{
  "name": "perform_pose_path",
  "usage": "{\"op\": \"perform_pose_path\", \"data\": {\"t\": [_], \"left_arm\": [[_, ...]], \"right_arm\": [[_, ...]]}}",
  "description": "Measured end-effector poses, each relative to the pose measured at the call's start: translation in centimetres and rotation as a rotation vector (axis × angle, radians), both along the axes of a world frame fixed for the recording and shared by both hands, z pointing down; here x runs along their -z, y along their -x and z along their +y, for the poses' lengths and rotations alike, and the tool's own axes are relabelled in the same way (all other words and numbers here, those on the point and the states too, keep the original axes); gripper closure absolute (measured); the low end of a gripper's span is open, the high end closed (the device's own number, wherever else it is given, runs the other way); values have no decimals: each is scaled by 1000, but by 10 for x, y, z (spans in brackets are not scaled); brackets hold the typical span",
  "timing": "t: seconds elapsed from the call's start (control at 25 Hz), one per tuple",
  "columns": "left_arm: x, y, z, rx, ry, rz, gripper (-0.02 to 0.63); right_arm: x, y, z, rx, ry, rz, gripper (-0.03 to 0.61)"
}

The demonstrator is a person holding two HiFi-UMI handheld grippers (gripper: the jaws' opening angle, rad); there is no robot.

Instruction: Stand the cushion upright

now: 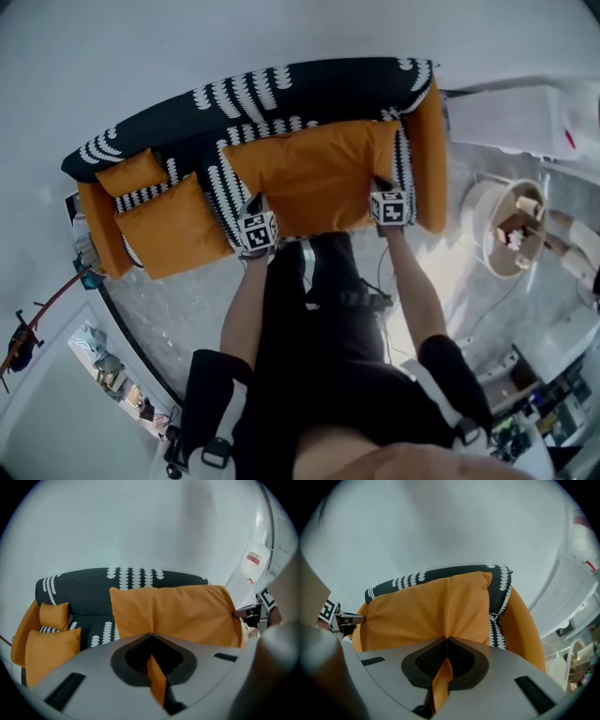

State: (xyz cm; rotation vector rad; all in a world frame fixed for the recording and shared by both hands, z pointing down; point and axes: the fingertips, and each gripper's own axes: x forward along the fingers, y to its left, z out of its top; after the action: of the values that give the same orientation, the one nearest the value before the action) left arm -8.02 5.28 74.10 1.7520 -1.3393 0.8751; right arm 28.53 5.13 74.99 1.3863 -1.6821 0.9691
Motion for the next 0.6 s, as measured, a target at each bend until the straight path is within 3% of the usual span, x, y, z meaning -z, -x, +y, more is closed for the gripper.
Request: {"op": "perform_pose_path", "data": {"t": [0.6], "left_arm": [[19,-59,-92,-79,-106,-5,615]], "right_arm": [[10,-57,-67,-59,-73,-5,574]]}}
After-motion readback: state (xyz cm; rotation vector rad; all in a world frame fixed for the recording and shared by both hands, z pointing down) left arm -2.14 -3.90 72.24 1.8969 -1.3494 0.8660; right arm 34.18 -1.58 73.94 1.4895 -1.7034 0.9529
